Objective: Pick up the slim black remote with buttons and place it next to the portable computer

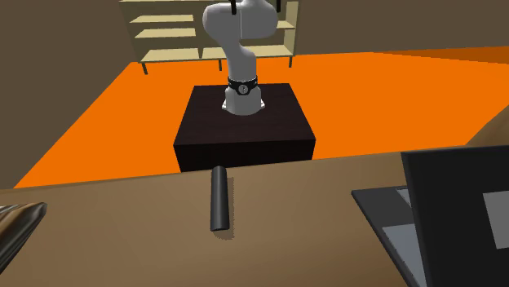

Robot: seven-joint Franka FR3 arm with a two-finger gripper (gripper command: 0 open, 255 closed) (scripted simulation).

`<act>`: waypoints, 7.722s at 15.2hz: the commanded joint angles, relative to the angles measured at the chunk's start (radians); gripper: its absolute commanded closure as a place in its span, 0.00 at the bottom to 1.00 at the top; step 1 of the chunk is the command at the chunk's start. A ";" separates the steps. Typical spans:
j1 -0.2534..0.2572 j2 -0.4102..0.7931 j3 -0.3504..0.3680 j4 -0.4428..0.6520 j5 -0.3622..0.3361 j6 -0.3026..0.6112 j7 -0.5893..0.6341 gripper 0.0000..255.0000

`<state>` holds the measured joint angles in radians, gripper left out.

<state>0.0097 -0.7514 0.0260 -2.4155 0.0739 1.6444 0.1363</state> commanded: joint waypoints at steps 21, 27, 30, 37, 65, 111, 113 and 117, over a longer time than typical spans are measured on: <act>-0.030 0.556 -0.142 -0.153 -0.025 0.723 -0.266 0.00; -0.033 0.807 -0.167 -0.074 0.043 0.896 -0.381 0.00; -0.045 0.924 -0.163 -0.020 0.088 0.958 -0.440 0.00; -0.055 1.018 -0.141 -0.016 0.132 1.046 -0.472 0.00; -0.040 0.893 -0.167 -0.019 0.073 0.927 -0.423 1.00; 0.010 0.503 -0.093 0.151 -0.027 0.381 -0.196 1.00; 0.031 0.490 -0.061 0.137 -0.019 0.385 -0.147 1.00; 0.075 0.479 0.004 0.125 -0.002 0.391 -0.049 1.00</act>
<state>0.0737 -0.2723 0.0134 -2.2910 0.0678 2.0346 0.0613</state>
